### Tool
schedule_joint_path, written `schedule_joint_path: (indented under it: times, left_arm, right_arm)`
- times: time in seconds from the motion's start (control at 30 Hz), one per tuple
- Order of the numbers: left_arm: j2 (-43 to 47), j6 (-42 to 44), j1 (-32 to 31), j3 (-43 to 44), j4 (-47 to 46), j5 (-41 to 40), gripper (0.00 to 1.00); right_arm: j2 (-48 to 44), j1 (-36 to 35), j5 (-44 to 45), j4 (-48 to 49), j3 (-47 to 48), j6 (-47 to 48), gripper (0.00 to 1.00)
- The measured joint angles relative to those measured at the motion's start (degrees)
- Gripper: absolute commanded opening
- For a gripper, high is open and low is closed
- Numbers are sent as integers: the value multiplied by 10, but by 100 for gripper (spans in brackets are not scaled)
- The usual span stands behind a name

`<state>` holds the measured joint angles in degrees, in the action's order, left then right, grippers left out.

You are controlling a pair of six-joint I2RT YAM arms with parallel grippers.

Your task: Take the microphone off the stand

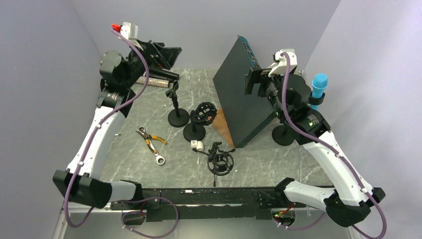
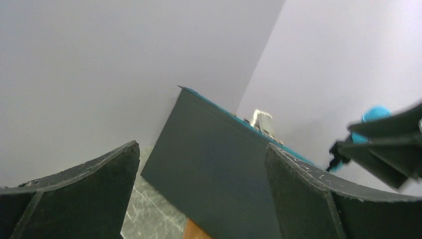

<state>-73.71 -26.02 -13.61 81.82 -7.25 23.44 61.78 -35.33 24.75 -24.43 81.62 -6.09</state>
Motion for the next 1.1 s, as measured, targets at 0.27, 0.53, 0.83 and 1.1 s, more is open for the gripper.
schedule_joint_path:
  times: [0.27,0.53,0.83,1.1]
  left_arm:
    - [83,142,-84,-82,40,-13,100]
    - [118,313,-226,-141,69,-101,99]
    - [168,441,-316,-204,31,-163,99]
    - [173,506,-369,-248,5,-194,99]
  right_arm:
    - [59,26,177,-67,55,66,100]
    - [90,137,289,-63,73,120,100]
    - [75,172,356,-23,65,179,100]
    - [49,189,373,-20,48,181,100]
